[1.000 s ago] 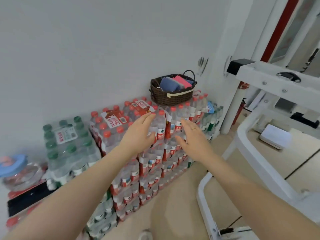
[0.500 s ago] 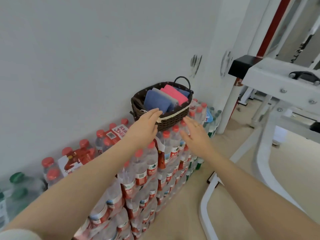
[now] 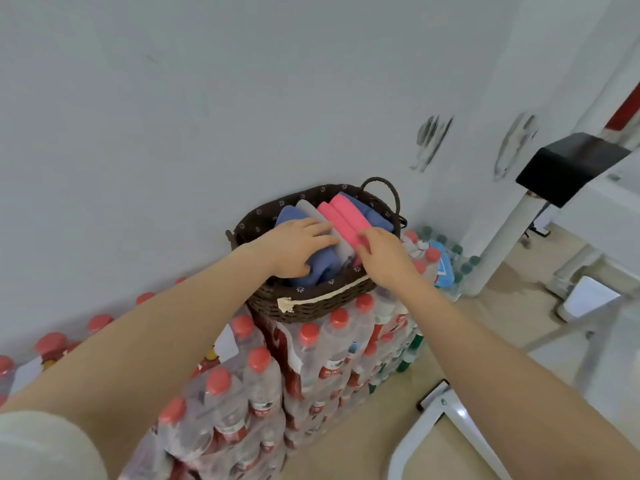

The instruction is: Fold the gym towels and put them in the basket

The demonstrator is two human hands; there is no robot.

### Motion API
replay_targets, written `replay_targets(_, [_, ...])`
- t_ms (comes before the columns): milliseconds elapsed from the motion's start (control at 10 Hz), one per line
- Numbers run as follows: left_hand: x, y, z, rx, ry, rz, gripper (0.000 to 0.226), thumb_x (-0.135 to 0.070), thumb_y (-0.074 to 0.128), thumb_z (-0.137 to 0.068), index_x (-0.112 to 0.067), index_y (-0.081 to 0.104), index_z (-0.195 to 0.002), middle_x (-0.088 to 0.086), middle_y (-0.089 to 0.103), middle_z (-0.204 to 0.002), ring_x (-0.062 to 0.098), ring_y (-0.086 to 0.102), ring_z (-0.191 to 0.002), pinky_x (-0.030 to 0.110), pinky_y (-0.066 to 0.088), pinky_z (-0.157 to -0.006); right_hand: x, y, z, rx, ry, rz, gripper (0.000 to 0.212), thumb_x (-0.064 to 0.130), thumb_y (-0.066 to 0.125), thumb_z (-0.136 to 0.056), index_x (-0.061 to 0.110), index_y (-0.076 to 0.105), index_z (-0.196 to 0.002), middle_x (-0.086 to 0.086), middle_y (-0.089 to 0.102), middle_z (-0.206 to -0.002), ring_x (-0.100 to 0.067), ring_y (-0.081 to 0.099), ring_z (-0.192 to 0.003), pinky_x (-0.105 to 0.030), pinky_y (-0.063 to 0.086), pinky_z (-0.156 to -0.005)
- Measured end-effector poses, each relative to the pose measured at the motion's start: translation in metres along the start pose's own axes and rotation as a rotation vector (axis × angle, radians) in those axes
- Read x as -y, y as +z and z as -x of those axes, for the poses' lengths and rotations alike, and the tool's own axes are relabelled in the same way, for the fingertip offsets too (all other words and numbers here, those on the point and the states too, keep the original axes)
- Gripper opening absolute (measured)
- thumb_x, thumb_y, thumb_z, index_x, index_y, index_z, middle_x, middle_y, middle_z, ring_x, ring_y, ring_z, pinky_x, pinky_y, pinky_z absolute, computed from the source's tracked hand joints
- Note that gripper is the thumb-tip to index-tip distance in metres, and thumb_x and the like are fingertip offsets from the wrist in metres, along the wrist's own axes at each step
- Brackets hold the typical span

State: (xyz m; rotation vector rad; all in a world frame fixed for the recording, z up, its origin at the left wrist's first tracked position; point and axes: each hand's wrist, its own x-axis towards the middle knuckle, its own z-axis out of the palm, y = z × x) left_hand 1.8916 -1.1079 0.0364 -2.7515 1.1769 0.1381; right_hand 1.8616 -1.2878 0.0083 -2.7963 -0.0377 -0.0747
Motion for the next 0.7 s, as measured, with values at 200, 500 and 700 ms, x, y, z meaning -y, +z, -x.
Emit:
replay_targets(200, [0.009, 0.004, -0.009, 0.108, -0.043, -0.026, 0.074, -0.025, 0.057, -0.083, -0.033, 0.016, -0.145, -0.007, 0.008, -0.156, 0.023, 0.035, -0.129, 0.037, 0.037, -0.094, -0.011, 0.000, -0.026, 0.101, -0.019, 0.147, 0.048, 0.028, 0.049, -0.090, 0.015, 0.038, -0.135, -0.014, 0.051, -0.128, -0.035, 0.048, -0.117, -0.043, 0.037, -0.095])
replay_targets(500, [0.009, 0.006, 0.000, 0.110, -0.094, 0.038, 0.068, -0.009, 0.048, -0.087, -0.029, 0.020, -0.145, -0.005, 0.012, -0.156, 0.026, 0.038, -0.126, 0.039, 0.035, -0.099, -0.010, -0.002, -0.044, 0.237, -0.120, 0.112, 0.061, 0.020, 0.045, -0.088, 0.030, 0.024, -0.145, -0.004, 0.032, -0.149, -0.026, 0.032, -0.134, -0.042, 0.025, -0.104])
replay_targets(700, [-0.006, 0.002, 0.012, -0.059, -0.093, 0.077, 0.060, 0.003, 0.039, -0.088, -0.016, 0.027, -0.144, 0.003, 0.022, -0.154, 0.021, 0.022, -0.139, 0.032, 0.020, -0.112, 0.005, -0.007, -0.019, -0.016, -0.107, -0.023, 0.042, 0.020, 0.040, -0.096, 0.015, 0.042, -0.137, -0.008, 0.025, -0.152, -0.027, 0.025, -0.139, -0.043, 0.023, -0.112])
